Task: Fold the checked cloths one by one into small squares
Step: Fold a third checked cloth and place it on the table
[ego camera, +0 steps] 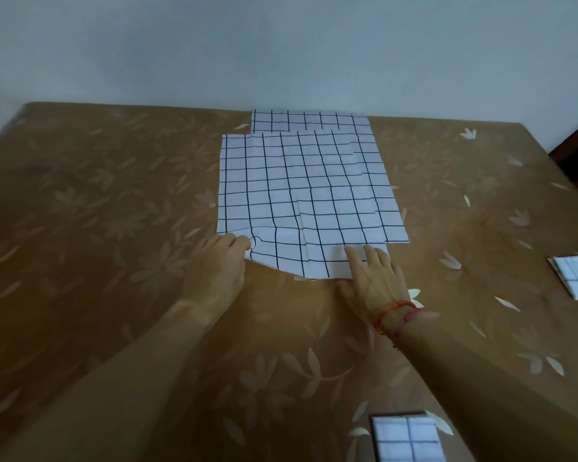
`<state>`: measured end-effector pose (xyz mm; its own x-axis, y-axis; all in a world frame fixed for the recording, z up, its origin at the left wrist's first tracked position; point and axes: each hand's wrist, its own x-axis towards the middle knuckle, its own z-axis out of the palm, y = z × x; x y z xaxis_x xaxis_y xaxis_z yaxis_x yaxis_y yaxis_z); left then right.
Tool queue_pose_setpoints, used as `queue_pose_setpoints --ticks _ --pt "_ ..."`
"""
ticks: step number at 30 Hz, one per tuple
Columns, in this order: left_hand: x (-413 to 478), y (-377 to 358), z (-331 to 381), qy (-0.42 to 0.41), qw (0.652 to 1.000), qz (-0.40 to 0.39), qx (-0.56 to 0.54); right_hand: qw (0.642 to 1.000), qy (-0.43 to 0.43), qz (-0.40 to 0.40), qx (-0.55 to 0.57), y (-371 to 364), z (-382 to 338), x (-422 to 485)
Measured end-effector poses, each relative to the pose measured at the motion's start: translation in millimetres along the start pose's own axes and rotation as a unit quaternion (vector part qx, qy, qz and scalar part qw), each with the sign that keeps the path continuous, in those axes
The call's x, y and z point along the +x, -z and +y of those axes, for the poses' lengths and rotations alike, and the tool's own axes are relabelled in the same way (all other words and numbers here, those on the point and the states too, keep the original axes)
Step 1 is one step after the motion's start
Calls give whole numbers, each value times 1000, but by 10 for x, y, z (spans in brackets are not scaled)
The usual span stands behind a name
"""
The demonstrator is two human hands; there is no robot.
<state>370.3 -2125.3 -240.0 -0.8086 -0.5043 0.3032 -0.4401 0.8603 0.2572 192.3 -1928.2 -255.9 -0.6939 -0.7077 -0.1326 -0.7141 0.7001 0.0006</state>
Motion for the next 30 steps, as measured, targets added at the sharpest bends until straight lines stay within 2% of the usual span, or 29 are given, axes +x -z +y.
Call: queue_pose_setpoints --ticks 4,7,10,12,13,15,16,18,19,20,21,24,27,29,30 --pt "-200 217 -141 22 1000 -8 5 999 -20 -14 -42 17 -50 -107" --pt "-407 410 -196 43 998 -15 -37 997 -29 -45 -47 205 -114 -263" --pt "-624 650 -253 52 997 -12 -56 985 -14 -158 -63 530 -193 -541" --pt "-749 754 -300 60 996 -5 -61 972 -34 -233 -8 645 -216 -649" --pt "-820 826 -314 64 996 -6 -62 968 -30 -245 39 708 -261 -706" --pt "-988 994 -319 94 993 -17 -69 950 -111 -251 152 753 -297 -932" --pt "-1078 1068 -320 113 991 -23 -74 945 -114 -264 159 779 -303 -1022" --pt "-1275 1208 -317 137 987 -35 -83 957 -73 -271 71 664 -300 -1106" --pt "-1369 1281 -314 141 986 -40 -85 963 -63 -249 76 659 -333 -1134" --pt "-1459 1340 -321 146 985 -46 -85 984 -35 -162 66 734 -406 -1157" --pt "-1548 1390 -332 152 983 -54 -82 990 -47 -96 89 684 -432 -1147" --pt "-1789 1550 -340 146 984 -67 -73 994 -42 -36 96 746 -527 -1274" --pt "-1989 1715 -291 132 984 -60 -108 984 -74 -91 133 654 -520 -1460" --pt "-2128 1799 -267 137 982 -59 -119 973 -103 -163 124 25 -114 -1379" --pt "-2190 1823 -267 139 981 -60 -118 965 -108 -224 89 -156 15 -1374"
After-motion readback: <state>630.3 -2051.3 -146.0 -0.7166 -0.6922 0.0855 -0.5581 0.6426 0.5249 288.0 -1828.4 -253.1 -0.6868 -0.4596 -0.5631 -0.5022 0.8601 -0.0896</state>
